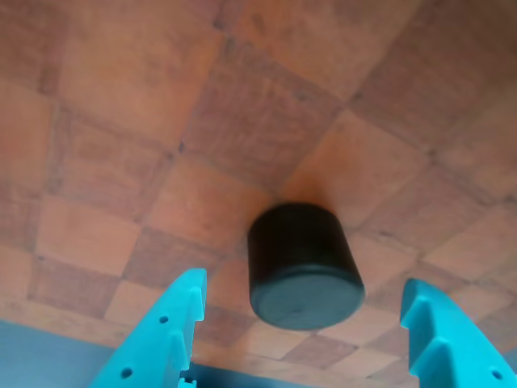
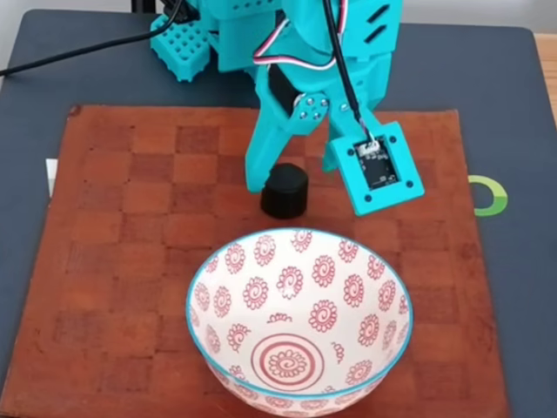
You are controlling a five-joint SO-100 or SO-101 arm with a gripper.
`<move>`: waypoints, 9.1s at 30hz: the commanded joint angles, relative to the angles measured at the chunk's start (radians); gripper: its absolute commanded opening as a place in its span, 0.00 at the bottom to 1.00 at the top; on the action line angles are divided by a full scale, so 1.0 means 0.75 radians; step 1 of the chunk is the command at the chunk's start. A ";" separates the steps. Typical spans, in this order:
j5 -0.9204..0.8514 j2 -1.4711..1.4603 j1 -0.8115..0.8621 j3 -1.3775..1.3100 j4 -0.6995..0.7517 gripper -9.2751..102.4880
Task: Grasp a black cylinder and put it in a bowl.
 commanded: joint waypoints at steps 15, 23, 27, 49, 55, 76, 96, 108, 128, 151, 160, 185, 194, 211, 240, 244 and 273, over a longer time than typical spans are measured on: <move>0.020 -0.092 0.020 -0.031 -0.010 0.35; 0.020 -0.096 0.025 -0.031 -0.010 0.25; 0.020 -0.096 0.027 -0.031 -0.008 0.23; 0.006 0.035 0.088 -0.168 0.260 0.20; 0.020 0.170 0.115 -0.168 0.423 0.20; -0.149 0.350 0.299 -0.425 0.446 0.20; -0.444 -0.186 0.350 -1.225 0.421 0.20; -0.442 -0.612 0.319 -1.665 0.419 0.20; -0.382 -0.982 0.272 -1.775 0.162 0.22; -0.346 -0.732 0.333 -1.700 0.450 0.13; -0.260 -0.309 0.342 -1.215 0.440 0.08; -0.006 1.031 0.342 0.360 -0.016 0.08; 0.117 1.426 0.348 0.693 -0.029 0.08; 0.153 2.080 0.348 1.178 -0.092 0.08; 0.129 2.403 0.346 1.473 -0.119 0.08; 0.129 2.403 0.346 1.473 -0.119 0.08; 0.131 2.403 0.323 1.475 -0.110 0.08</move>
